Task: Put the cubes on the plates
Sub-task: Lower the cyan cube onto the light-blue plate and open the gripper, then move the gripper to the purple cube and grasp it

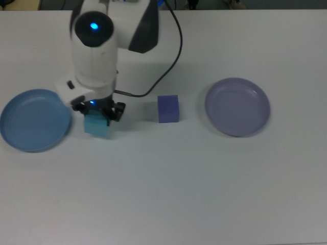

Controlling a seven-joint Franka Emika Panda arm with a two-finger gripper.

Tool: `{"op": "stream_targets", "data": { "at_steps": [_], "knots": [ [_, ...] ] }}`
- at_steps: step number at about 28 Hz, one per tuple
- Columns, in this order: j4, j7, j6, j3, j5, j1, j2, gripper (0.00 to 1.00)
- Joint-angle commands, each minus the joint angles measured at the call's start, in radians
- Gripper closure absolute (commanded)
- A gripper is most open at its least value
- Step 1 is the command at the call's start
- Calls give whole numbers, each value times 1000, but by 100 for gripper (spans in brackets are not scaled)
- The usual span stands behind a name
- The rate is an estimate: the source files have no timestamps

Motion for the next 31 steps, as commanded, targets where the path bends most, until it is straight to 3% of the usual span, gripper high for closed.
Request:
{"op": "stream_targets", "data": {
  "at_steps": [1, 8, 14, 22, 24, 25, 31],
  "knots": [
    [1, 27, -5, -6, -8, -83, -47, 53],
    [49, 19, 10, -9, -3, -233, 5, 53],
    [55, 15, 12, -9, -3, -273, 24, 52],
    [44, 16, 10, 2, -4, -266, 36, 26],
    [43, 16, 10, 2, -3, -264, 42, 4],
    [43, 16, 10, 2, -3, -266, 42, 0],
    [47, 19, 9, 2, 2, -264, 38, 0]
  ]
}}
